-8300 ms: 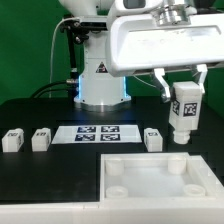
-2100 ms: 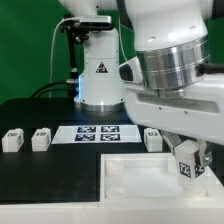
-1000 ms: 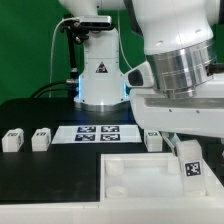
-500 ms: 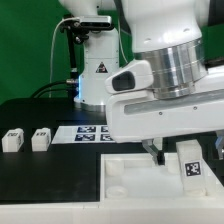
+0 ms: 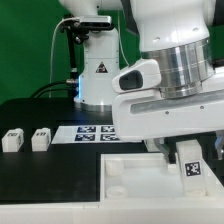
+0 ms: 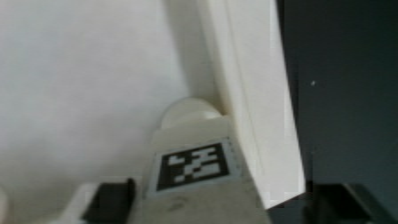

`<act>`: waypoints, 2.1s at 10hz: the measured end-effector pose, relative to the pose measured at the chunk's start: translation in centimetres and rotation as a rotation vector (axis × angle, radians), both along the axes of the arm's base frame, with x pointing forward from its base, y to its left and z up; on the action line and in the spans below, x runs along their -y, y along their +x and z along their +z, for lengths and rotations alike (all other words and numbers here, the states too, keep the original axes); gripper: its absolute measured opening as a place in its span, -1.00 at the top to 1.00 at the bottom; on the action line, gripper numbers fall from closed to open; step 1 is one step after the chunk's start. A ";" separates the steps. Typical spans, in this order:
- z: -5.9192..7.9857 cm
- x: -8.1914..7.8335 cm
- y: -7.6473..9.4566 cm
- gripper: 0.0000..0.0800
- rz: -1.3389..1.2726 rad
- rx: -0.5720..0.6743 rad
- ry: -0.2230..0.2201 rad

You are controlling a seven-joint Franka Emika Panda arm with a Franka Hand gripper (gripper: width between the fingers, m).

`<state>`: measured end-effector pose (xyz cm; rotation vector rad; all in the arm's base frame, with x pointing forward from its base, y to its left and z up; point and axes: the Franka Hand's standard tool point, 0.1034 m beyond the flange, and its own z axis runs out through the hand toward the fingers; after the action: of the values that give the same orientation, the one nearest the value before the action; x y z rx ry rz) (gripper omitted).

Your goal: Assemble one leg

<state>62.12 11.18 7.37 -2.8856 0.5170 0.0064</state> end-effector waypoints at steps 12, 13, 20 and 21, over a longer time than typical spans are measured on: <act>-0.1 -0.6 0.0 0.07 -0.933 -0.210 0.116; -0.2 -0.5 0.0 -0.35 -0.849 -0.188 0.110; -0.1 -1.2 -0.1 -0.62 0.219 0.057 -0.078; 0.1 -1.6 0.1 -0.62 0.352 0.083 -0.103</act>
Offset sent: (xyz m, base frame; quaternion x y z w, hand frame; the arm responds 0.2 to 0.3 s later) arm 0.0000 0.0000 0.0000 0.0000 0.0000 0.1790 0.9838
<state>62.18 12.76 7.47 -3.0205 -0.0090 -0.0870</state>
